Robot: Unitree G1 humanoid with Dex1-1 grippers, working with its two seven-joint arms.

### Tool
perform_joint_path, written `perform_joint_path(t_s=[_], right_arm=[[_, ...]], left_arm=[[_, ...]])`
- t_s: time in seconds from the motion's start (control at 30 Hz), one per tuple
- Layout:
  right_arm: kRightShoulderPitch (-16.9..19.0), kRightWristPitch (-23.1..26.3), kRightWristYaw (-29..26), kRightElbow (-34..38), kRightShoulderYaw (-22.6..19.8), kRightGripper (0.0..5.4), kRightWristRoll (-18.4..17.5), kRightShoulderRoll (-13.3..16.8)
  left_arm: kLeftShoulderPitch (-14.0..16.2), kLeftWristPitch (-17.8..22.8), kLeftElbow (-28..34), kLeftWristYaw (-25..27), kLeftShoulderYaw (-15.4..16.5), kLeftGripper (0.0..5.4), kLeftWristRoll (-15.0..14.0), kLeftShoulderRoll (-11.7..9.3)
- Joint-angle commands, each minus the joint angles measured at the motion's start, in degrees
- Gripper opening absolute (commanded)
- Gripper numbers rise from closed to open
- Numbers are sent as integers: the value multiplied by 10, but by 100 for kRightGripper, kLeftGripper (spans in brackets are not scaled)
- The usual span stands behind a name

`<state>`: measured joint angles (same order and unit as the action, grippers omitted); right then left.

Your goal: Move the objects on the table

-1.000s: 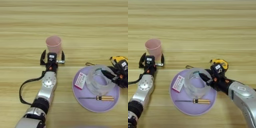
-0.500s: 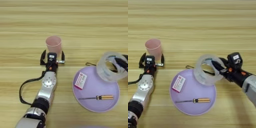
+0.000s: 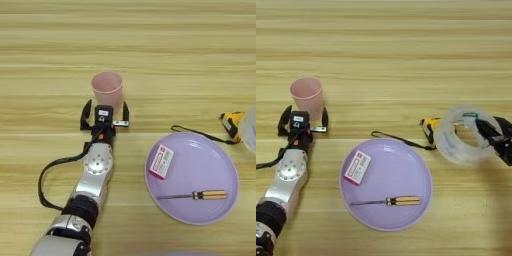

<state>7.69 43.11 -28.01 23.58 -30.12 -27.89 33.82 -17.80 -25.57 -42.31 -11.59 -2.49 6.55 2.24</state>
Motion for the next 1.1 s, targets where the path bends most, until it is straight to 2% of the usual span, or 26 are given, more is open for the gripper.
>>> perform_joint_path(t_s=[0.03,0.23,0.57,0.87,1.1], right_arm=[[-2,-22,-3,-21,-10,153,15,23],[-5,-33,-4,-59,-16,152,30,34],[-14,-71,-14,-140,15,152,66,40],[-29,-113,-18,-213,59,152,99,28],[-31,-135,-12,-225,68,152,109,25]], left_arm=[[-3,5,-3,-3,0,540,7,1],[-4,5,-4,-3,-1,540,6,1],[-5,4,-6,-1,1,540,5,-1],[-4,4,-6,1,2,540,4,-3],[-2,3,-5,3,3,540,3,-5]])
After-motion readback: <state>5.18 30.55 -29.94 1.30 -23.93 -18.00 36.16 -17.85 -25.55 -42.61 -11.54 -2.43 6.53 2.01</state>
